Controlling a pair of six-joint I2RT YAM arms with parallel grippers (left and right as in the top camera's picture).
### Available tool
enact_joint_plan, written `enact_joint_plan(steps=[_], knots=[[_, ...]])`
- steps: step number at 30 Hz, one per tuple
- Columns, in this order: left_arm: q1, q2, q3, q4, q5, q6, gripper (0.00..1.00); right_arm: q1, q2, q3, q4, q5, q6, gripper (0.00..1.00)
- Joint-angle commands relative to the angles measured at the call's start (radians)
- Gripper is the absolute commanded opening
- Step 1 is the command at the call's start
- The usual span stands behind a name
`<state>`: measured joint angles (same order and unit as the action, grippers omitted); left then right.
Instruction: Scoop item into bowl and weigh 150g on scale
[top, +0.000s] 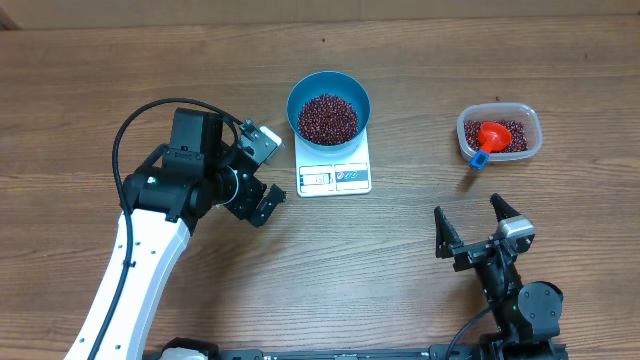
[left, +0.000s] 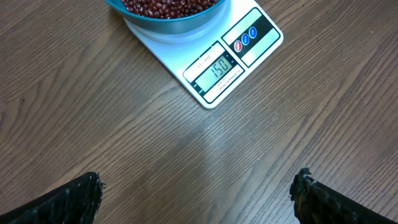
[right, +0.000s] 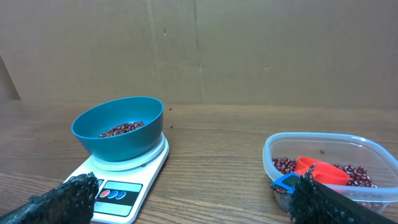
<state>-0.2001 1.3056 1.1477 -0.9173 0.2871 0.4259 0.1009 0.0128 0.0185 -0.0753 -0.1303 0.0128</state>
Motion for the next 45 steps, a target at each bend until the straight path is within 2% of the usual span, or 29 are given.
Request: enact_joint_plan(steps=[1, 18, 21, 22, 24, 29, 33, 34, 37, 41, 45], knots=[[0.007, 0.002, 0.003, 0.001, -0.002, 0.008, 1.00, 0.006, -0.010, -0.011, 0.005, 0.006, 0.006, 1.00], [0.007, 0.002, -0.001, 0.000, 0.000, 0.006, 1.00, 0.006, -0.010, -0.011, 0.005, 0.006, 0.006, 1.00], [0.007, -0.008, -0.013, 0.005, 0.001, -0.042, 0.93, 0.006, -0.010, -0.011, 0.005, 0.006, 0.006, 1.00], [0.007, -0.025, -0.021, 0.021, 0.002, -0.065, 1.00, 0.006, -0.010, -0.011, 0.005, 0.006, 0.006, 1.00], [0.005, -0.062, -0.045, 0.059, -0.006, -0.064, 1.00, 0.006, -0.010, -0.011, 0.005, 0.006, 0.006, 1.00], [0.005, -0.206, -0.190, 0.262, -0.066, -0.074, 1.00, 0.006, -0.010, -0.011, 0.005, 0.006, 0.006, 1.00], [0.005, -0.346, -0.363, 0.502, -0.167, -0.183, 1.00, 0.006, -0.010, -0.011, 0.005, 0.006, 0.006, 1.00], [0.005, -0.416, -0.459, 0.634, -0.201, -0.224, 1.00, 0.006, -0.010, -0.011, 0.005, 0.006, 0.006, 1.00], [0.006, -0.514, -0.587, 0.795, -0.239, -0.233, 1.00, 0.006, -0.010, -0.011, 0.005, 0.006, 0.006, 1.00], [0.006, -0.626, -0.702, 0.915, -0.289, -0.233, 1.00, 0.006, -0.010, -0.011, 0.005, 0.006, 0.006, 1.00], [0.012, -0.737, -0.793, 0.961, -0.291, -0.253, 1.00, 0.006, -0.010, -0.011, 0.005, 0.006, 0.006, 1.00]])
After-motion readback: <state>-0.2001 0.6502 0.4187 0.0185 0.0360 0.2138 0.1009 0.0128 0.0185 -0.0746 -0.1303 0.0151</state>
